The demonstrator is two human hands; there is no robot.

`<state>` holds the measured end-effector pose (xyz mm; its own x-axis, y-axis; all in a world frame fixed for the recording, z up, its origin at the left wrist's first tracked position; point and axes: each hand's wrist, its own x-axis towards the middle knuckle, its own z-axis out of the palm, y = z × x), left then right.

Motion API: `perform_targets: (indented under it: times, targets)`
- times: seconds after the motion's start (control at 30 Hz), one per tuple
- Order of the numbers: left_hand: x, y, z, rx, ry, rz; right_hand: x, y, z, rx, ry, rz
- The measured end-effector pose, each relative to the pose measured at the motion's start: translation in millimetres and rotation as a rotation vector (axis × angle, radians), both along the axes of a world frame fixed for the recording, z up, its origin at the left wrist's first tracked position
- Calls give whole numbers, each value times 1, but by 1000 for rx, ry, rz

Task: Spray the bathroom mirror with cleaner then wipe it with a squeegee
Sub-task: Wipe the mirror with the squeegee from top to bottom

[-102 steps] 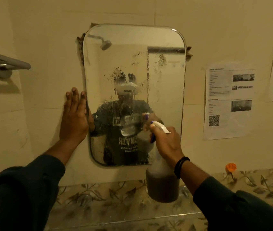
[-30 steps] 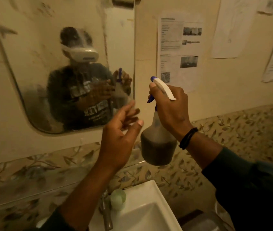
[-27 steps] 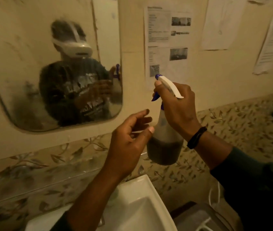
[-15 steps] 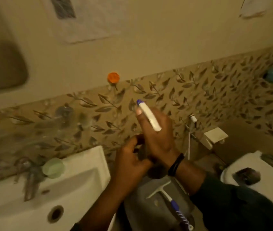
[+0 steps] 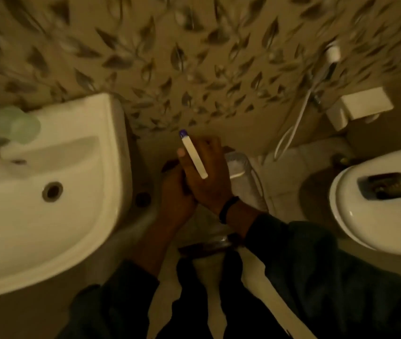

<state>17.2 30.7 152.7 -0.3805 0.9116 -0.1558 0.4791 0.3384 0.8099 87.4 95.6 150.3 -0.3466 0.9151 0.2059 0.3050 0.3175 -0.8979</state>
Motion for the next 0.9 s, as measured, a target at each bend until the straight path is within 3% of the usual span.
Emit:
perform_targets:
  times: [0.3, 0.5, 0.6, 0.67, 0.9]
  targets:
    - [-5, -28, -127, -92, -105, 168, 47, -22, -126, -126, -420, 308]
    - [-12, -42, -169, -210, -55, 221, 99, -25, -178, -143, -804, -48]
    - [-12, -37, -172, -228, -133, 241, 101, -24, -186, -298, -830, -6]
    - [-10, -34, -173, -217, -75, 207, 98, -25, -188, -382, -805, 14]
    - [-10, -28, -168, -261, -23, 167, 83, -18, -175, -358, -703, -49]
